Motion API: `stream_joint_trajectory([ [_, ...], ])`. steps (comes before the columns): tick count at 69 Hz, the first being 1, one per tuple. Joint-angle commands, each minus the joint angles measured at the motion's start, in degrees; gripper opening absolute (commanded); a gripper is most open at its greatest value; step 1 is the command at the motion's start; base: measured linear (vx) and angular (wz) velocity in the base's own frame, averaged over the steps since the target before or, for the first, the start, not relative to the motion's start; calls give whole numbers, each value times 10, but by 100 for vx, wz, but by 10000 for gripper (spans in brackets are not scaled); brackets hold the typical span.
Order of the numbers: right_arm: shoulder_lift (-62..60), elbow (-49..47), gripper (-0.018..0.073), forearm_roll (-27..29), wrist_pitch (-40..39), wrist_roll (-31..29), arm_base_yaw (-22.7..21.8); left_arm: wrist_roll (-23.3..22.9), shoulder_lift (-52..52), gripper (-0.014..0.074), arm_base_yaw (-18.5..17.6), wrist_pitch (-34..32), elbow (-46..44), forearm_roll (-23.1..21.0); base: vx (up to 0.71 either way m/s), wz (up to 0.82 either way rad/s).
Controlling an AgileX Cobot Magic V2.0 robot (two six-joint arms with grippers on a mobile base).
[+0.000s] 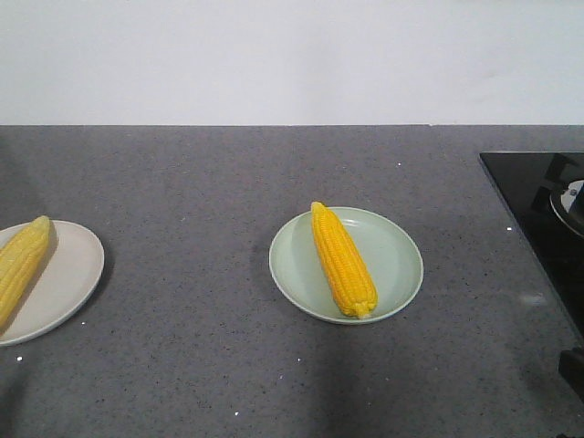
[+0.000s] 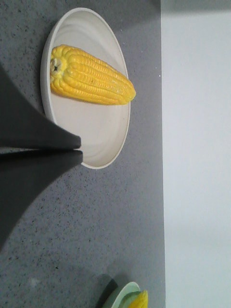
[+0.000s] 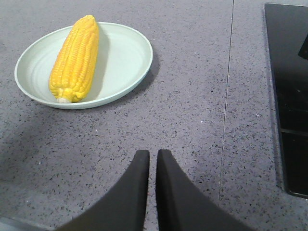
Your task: Distribute corn equally
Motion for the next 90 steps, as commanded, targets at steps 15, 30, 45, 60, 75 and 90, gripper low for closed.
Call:
stream_joint_trajectory([
  [15, 3, -9, -8, -11, -40, -1, -2, -5, -9, -9, -3, -44, 1, -5, 0, 0],
  [30, 3, 26, -8, -10, -70, 2, -56, -5, -9, -9, -3, -44, 1, -5, 0, 0],
  [45, -33, 94, -8, 2, -177, -4, -141, -5, -9, -9, -3, -44, 1, -5, 0, 0],
  [60, -122, 157, -8, -8, -211, -5, -141, -5, -9, -9, -3, -44, 1, -5, 0, 0],
  [75, -166, 192, -8, -20, -211, -6, -163, -5, -9, -9, -3, -44, 1, -5, 0, 0],
  [90, -207, 222, -8, -29, -242, -44, -174, -5, -9, -9, -3, -44, 1, -5, 0, 0],
])
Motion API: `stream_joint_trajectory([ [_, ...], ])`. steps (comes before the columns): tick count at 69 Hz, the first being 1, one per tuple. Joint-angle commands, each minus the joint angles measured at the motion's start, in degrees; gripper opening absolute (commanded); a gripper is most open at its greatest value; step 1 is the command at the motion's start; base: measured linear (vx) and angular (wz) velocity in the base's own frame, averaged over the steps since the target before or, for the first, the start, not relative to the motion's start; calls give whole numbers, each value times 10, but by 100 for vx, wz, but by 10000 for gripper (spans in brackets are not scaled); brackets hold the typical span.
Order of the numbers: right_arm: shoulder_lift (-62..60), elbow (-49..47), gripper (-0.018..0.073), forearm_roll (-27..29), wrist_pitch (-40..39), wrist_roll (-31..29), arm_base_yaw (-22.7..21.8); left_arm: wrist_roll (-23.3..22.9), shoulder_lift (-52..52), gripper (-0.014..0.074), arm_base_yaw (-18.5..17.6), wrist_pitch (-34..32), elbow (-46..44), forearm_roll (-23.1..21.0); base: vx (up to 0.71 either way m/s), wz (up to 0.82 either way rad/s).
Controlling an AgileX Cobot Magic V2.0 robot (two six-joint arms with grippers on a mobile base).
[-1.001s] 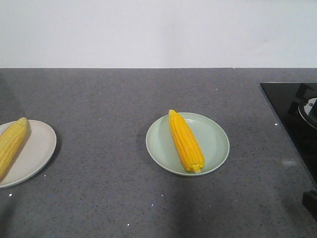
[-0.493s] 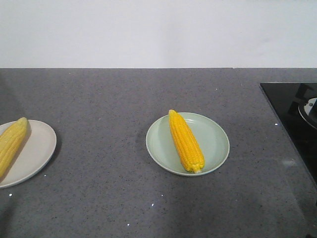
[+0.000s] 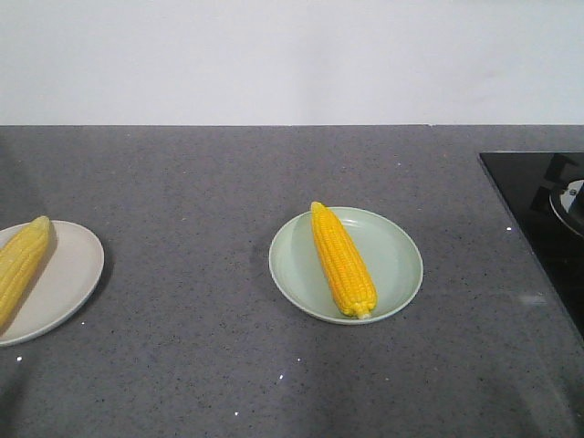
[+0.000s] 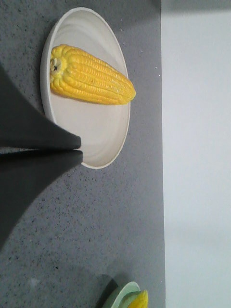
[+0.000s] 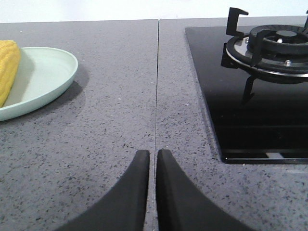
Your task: Distribute corn equally
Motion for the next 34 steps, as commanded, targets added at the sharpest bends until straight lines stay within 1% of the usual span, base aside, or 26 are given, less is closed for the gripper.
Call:
stream_joint_trajectory([
  [1, -11, 3, -8, -12, -80, -36, -4, -5, -9, -9, -3, -44, 1, -5, 0, 0],
  [10, -22, 4, -8, -4, -82, -75, -4, -5, -9, -9, -3, -44, 1, -5, 0, 0],
  [22, -24, 4, -8, 15, -81, -105, -6, -5, -9, -9, -3, -44, 1, -5, 0, 0],
  [34, -40, 4, -8, 67, -77, -132, -41, -5, -9, -9, -3, -44, 1, -5, 0, 0],
])
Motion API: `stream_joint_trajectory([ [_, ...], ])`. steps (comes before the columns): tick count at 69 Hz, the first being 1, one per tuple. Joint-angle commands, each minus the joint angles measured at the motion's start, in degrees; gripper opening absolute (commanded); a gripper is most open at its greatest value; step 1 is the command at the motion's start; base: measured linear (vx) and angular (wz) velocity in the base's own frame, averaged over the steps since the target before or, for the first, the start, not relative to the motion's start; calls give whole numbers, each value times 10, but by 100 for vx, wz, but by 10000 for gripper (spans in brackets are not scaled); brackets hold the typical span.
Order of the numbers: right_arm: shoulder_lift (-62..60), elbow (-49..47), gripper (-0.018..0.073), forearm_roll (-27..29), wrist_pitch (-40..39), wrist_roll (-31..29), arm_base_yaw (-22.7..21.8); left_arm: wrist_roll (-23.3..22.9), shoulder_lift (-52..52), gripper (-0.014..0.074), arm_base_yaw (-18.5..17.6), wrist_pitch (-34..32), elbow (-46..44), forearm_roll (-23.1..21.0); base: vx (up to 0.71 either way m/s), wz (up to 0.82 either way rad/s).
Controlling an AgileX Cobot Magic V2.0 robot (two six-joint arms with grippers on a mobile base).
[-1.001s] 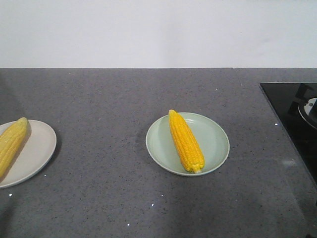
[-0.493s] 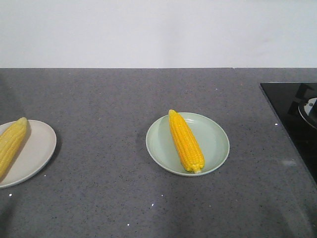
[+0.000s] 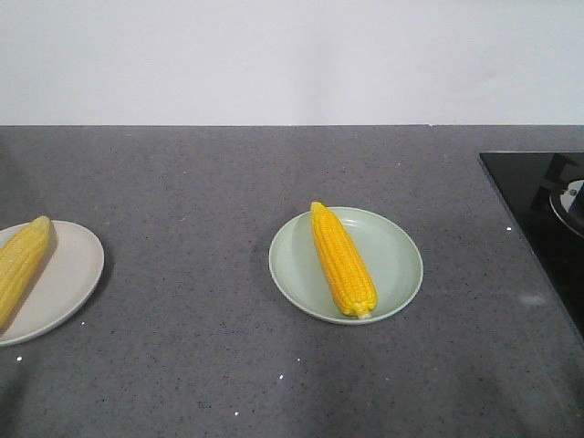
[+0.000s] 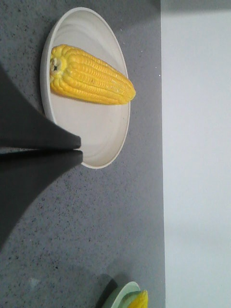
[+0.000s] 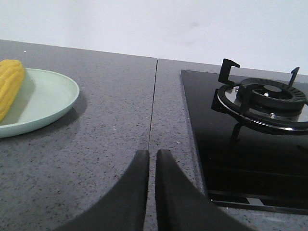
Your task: Distribute corn equally
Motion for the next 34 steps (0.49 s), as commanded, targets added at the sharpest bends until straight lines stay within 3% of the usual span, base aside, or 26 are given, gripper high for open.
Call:
stream_joint_trajectory([
  [1, -9, 3, -8, 26, -41, -24, -21, -5, -9, -9, -3, -44, 1, -5, 0, 0],
  [20, -13, 3, -8, 75, -17, -41, -27, -5, -8, -9, -3, -44, 1, -5, 0, 0],
  [34, -13, 3, -8, 79, -16, -41, -27, -5, -8, -9, -3, -44, 1, -5, 0, 0],
])
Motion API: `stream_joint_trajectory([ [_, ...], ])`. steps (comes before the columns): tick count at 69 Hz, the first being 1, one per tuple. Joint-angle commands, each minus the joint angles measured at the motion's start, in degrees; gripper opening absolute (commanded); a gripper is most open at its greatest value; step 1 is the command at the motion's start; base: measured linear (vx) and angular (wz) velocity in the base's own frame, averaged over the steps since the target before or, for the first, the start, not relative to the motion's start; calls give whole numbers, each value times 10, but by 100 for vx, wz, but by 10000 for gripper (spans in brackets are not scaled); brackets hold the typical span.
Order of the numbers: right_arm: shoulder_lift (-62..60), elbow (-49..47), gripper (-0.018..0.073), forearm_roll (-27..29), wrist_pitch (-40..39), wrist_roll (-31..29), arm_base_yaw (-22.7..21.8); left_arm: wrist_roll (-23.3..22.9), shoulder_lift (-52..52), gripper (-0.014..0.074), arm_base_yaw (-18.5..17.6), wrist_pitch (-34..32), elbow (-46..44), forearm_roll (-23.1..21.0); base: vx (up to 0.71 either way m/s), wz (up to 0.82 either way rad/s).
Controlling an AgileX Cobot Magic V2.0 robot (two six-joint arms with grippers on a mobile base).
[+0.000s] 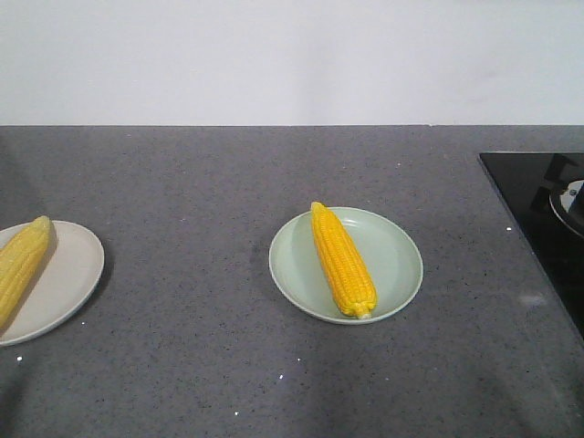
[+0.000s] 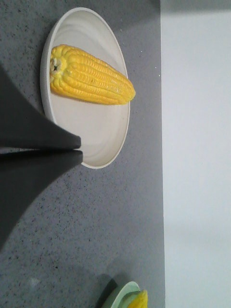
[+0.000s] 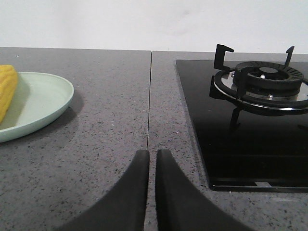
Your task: Distribute corn equally
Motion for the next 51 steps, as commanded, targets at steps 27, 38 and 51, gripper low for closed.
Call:
stream_joint_trajectory([
  [27, -5, 3, -8, 5, -37, -6, -4, -5, -8, -9, -3, -43, 1, -5, 0, 0],
  [38, -5, 2, -8, 5, -38, -6, -4, -5, -8, -9, -3, -43, 1, -5, 0, 0],
  [51, -5, 2, -8, 5, -38, -6, -4, -5, -8, -9, -3, -43, 1, -5, 0, 0],
])
